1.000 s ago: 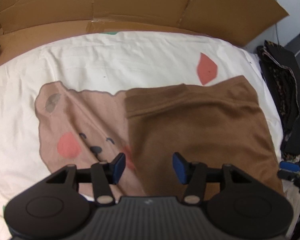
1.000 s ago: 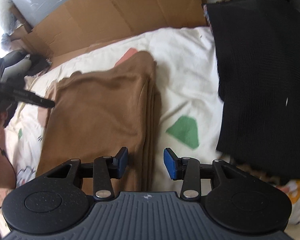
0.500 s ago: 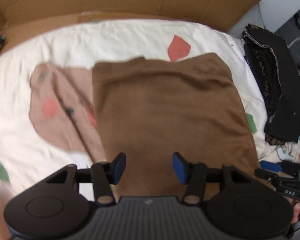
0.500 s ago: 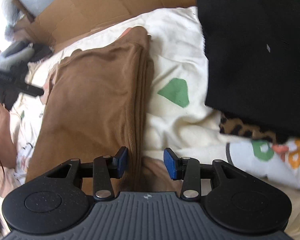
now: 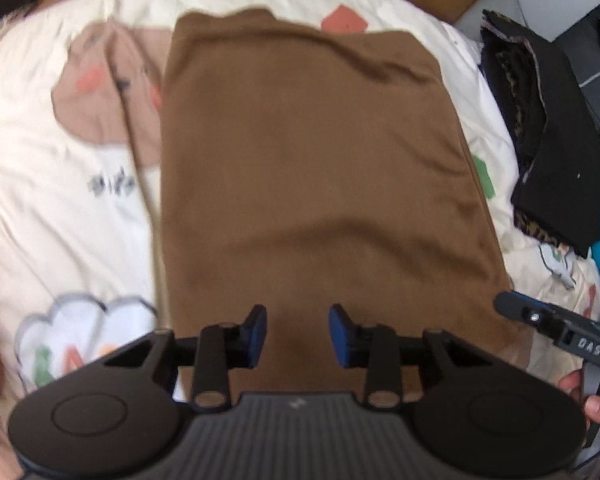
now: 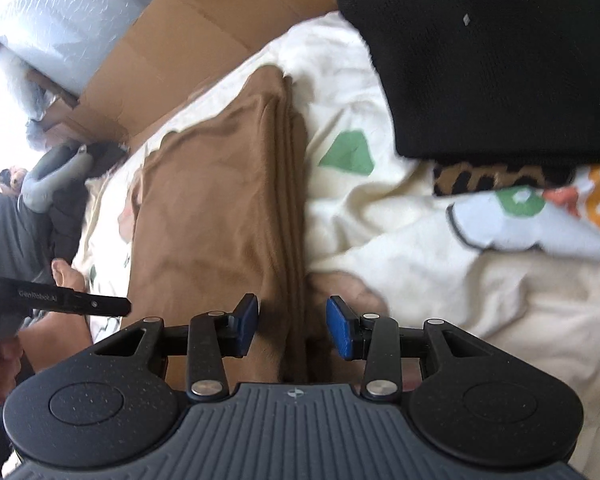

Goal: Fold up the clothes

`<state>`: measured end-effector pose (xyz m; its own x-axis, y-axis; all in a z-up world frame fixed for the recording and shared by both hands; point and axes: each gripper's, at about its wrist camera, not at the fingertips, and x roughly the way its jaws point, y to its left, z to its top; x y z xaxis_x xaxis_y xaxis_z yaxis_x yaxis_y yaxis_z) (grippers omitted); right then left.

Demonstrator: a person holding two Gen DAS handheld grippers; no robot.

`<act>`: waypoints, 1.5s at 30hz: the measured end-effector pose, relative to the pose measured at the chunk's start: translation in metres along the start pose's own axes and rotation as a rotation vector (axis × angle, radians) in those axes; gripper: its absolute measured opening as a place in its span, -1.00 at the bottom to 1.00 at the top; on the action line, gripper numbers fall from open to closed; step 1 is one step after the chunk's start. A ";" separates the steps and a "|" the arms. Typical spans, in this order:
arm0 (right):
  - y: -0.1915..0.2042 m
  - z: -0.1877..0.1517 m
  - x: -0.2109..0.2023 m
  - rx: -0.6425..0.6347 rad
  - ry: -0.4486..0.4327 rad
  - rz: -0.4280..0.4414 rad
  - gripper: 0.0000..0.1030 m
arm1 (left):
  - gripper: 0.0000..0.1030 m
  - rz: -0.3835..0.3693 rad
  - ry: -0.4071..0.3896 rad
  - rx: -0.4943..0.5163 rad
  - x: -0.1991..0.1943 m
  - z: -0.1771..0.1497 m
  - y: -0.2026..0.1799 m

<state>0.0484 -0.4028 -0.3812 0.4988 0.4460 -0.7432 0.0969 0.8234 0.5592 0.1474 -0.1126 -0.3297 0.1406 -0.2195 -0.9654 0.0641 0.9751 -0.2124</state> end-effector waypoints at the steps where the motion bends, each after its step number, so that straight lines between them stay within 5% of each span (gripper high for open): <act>1: 0.003 -0.003 0.003 -0.021 0.014 -0.011 -0.13 | -0.36 -0.002 0.004 -0.014 0.004 -0.005 -0.001; 10: 0.006 -0.024 0.016 -0.079 0.079 -0.101 -0.31 | -0.35 0.016 -0.010 -0.031 0.028 -0.035 -0.001; 25: 0.000 -0.020 -0.001 -0.001 0.062 -0.046 -0.34 | -0.52 0.011 0.024 -0.090 0.013 -0.054 0.014; 32: 0.002 -0.014 -0.010 0.021 0.044 -0.016 -0.34 | -0.54 0.028 -0.038 -0.117 -0.019 -0.036 0.027; 45: -0.003 -0.019 0.008 0.006 0.106 -0.042 -0.44 | -0.54 0.087 0.033 -0.180 0.009 -0.060 0.066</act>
<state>0.0361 -0.3947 -0.3955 0.4001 0.4461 -0.8006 0.1208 0.8402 0.5286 0.0933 -0.0482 -0.3614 0.1048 -0.1357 -0.9852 -0.1249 0.9810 -0.1484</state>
